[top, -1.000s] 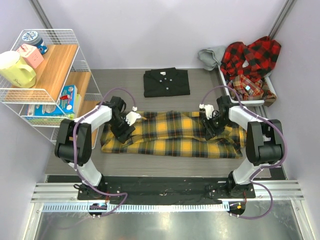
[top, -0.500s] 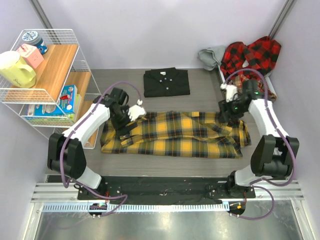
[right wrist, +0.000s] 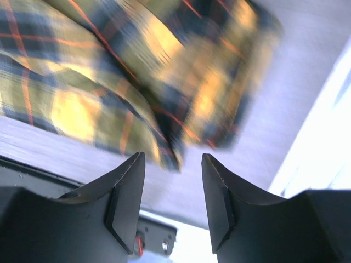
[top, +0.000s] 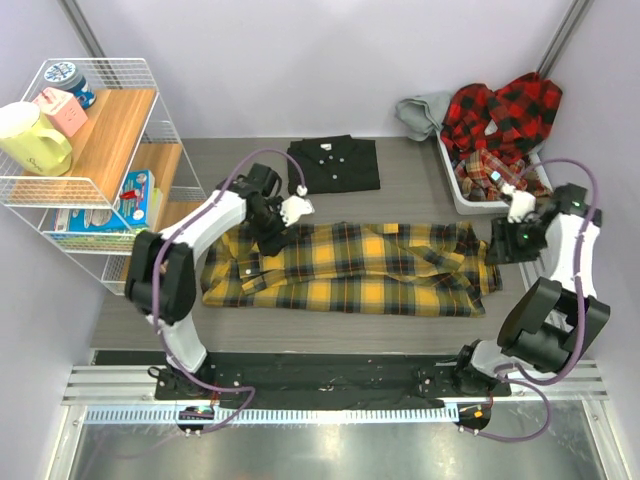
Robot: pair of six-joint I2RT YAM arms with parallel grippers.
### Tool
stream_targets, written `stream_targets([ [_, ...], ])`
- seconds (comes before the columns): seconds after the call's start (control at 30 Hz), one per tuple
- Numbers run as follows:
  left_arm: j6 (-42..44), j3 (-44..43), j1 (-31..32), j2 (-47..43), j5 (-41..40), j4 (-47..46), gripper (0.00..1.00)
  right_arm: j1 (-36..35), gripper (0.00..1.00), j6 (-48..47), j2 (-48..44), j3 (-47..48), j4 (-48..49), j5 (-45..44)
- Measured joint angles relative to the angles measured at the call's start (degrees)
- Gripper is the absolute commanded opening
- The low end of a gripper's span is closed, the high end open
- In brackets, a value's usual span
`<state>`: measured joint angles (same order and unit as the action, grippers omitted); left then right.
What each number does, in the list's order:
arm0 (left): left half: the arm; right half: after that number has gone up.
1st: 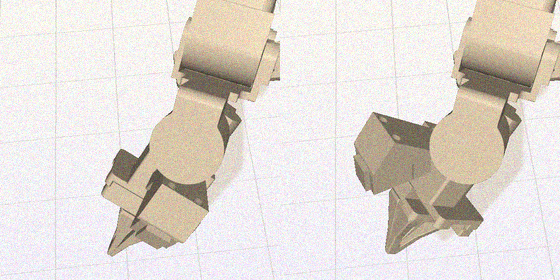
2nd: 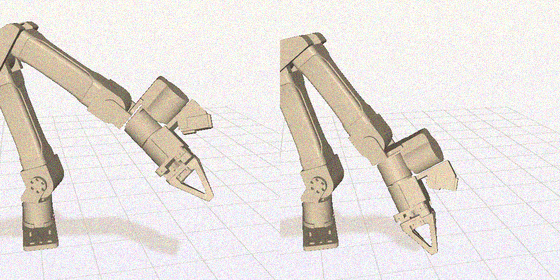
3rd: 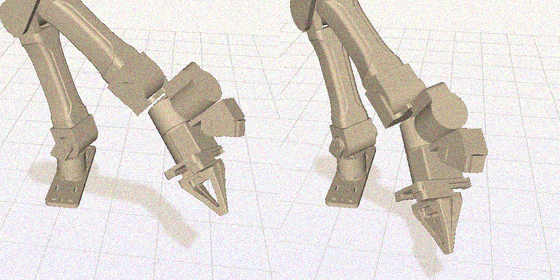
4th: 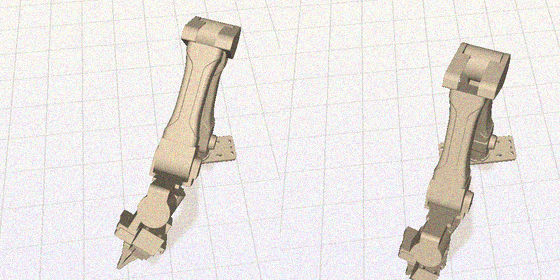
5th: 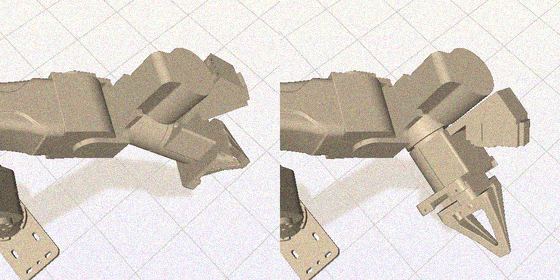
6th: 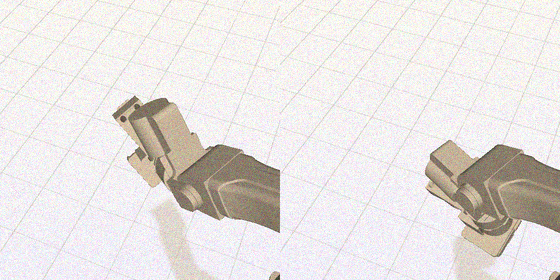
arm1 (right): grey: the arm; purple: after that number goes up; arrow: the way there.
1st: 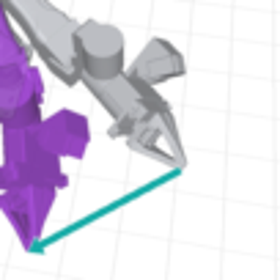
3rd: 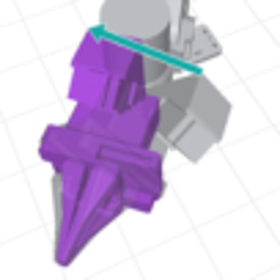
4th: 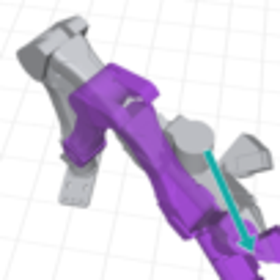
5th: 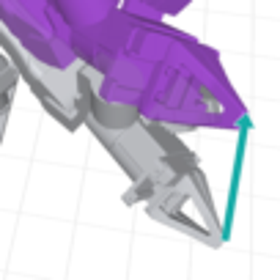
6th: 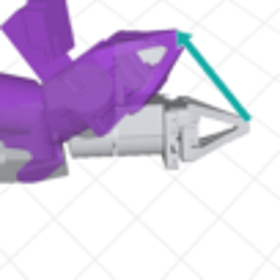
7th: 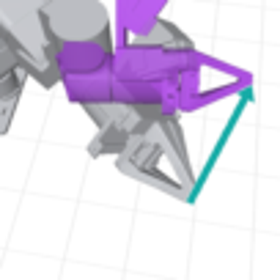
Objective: Fold and stack the long sleeve shirts
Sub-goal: Fold the shirt
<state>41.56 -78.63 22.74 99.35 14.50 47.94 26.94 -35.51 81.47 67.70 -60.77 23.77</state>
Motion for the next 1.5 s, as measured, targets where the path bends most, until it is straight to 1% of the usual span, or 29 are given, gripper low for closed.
stream_targets([
  [0.13, -1.7, 0.1, 0.5, 7.8, -2.0, -0.3, 0.69, 10.3, 0.51, -5.6, 0.7, 1.8, -5.9, 0.9],
  [0.23, -2.6, 0.5, 0.5, 11.0, -4.5, -0.4, 0.66, 17.0, 0.52, -9.9, 3.7, 5.4, -10.6, 1.8],
  [0.33, -3.4, 0.7, 0.0, 12.3, -6.2, -0.4, 0.64, 20.6, 0.52, -12.4, 7.6, 8.2, -12.6, 2.1],
  [0.43, -4.0, 0.7, -1.2, 12.3, -6.4, -0.1, 0.63, 21.4, 0.51, -12.7, 10.2, 9.1, -13.1, 2.4],
  [0.5, -4.3, 0.7, -2.6, 12.3, -6.8, 0.3, 0.63, 19.8, 0.51, -12.0, 10.5, 8.8, -13.1, 2.1],
  [0.6, -5.1, 0.9, -4.5, 12.4, -8.0, 1.0, 0.62, 15.2, 0.51, -9.9, 9.9, 6.1, -11.3, 2.1],
  [0.73, -6.4, 1.5, -6.4, 12.2, -9.6, 1.9, 0.62, 5.0, 0.5, -5.7, 7.8, -0.4, -6.8, 1.4],
  [0.93, -9.8, 1.7, -7.2, 12.1, -11.1, 3.1, 0.65, -8.7, 0.46, 0.6, 5.0, -4.1, 0.1, 0.6],
  [1.07, -11.7, 1.6, -7.3, 12.1, -10.8, 3.3, 0.69, -14.5, 0.45, 4.0, 5.2, -6.3, 6.0, -1.2],
  [1.17, -12.4, 1.6, -7.5, 11.8, -10.2, 3.3, 0.69, -18.3, 0.45, 6.0, 6.4, -7.6, 9.6, -2.7],
  [1.23, -12.7, 1.6, -7.8, 11.7, -9.6, 3.3, 0.68, -20.3, 0.42, 7.1, 8.2, -8.2, 12.5, -4.1],
  [1.3, -12.6, 1.6, -7.9, 11.5, -9.2, 3.3, 0.66, -21.9, 0.34, 7.8, 10.0, -8.5, 15.0, -5.4],
  [1.33, -12.5, 1.7, -8.0, 11.5, -9.1, 3.3, 0.66, -22.4, 0.28, 8.2, 10.7, -8.5, 15.9, -6.1],
  [1.37, -12.3, 1.7, -8.1, 11.4, -9.0, 3.3, 0.65, -22.6, 0.19, 8.4, 11.3, -8.5, 16.7, -6.7],
  [1.43, -11.3, 2.1, -8.4, 10.9, -8.2, 3.5, 0.64, -22.6, 0.12, 8.8, 12.0, -8.5, 18.1, -8.6],
  [1.47, -10.9, 2.2, -8.6, 10.6, -7.7, 3.8, 0.63, -22.5, 0.06, 9.0, 12.2, -8.5, 18.4, -9.2],
  [1.5, -10.3, 2.2, -8.8, 10.2, -7.1, 4.3, 0.62, -22.4, 0.06, 9.1, 12.2, -8.5, 18.6, -9.8],
])
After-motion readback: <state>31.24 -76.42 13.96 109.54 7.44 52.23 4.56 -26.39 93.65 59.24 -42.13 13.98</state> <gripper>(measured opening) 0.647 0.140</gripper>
